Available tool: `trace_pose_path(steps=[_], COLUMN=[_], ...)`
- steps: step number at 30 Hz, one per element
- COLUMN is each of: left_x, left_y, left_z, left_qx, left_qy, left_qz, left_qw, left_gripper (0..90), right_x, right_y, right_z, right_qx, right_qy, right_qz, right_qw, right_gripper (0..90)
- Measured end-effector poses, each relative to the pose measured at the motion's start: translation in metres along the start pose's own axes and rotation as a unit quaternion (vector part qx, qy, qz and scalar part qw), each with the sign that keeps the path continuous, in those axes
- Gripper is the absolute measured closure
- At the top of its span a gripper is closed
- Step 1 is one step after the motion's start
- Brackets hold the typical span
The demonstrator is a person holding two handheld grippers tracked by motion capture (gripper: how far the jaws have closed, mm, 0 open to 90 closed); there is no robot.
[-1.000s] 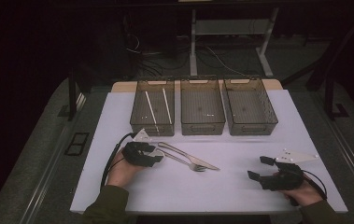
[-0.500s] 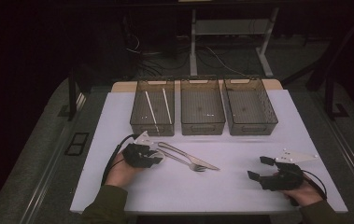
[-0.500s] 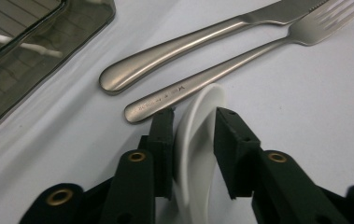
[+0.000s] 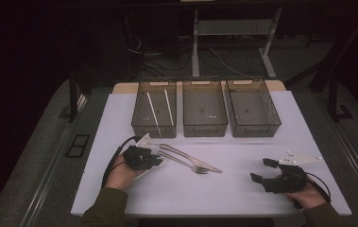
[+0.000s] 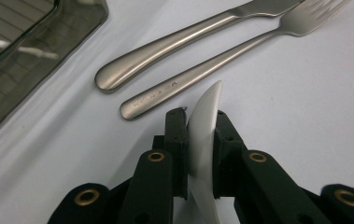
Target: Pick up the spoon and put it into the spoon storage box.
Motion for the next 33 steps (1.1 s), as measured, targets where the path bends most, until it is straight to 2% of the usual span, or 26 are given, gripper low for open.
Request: trace_pose_path(steps=[11, 18, 20, 25, 28, 33], left_x=[-0.007, -0.011, -0.011, -0.014, -0.016, -0.019], left_y=[-0.002, -0.007, -0.010, -0.015, -0.018, -0.022], left_z=[-0.011, -0.019, -0.020, -0.027, -0.031, -0.036], left_qx=[-0.004, -0.019, -0.023, -0.043, -0.054, -0.069], left_qy=[0.025, 0.028, 0.032, 0.027, 0.025, 0.019], left_qz=[-0.018, -0.020, -0.019, -0.011, -0.005, 0.004], left_qw=[0.9995, 0.9992, 0.9990, 0.9987, 0.9982, 0.9974], left_gripper=[79.3, 79.3, 79.3, 79.3, 79.3, 79.3], right_x=[0.000, 0.005, 0.006, 0.008, 0.007, 0.005], right_y=[0.000, 0.001, 0.002, 0.006, 0.010, 0.016], right_z=[0.000, -0.003, -0.003, -0.007, -0.010, -0.010], right_qx=[-0.001, -0.011, -0.010, -0.023, -0.034, -0.027], right_qy=[-0.001, -0.010, -0.012, -0.013, -0.014, -0.016], right_qz=[-0.001, -0.012, -0.013, -0.017, -0.012, -0.008], right_qw=[1.0000, 0.9998, 0.9998, 0.9995, 0.9992, 0.9995], right_gripper=[20.8, 18.7, 18.0, 11.9, 11.9, 11.9])
Point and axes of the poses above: each handheld gripper's, and its own axes: y roughly forward along the jaws, z roughly out of its underside, x roughly to its left, the point moved 8 cm from there along y, roughly forward along the jaws, and after that the axes turned 3 degrees about z, right-handed, at the moved point
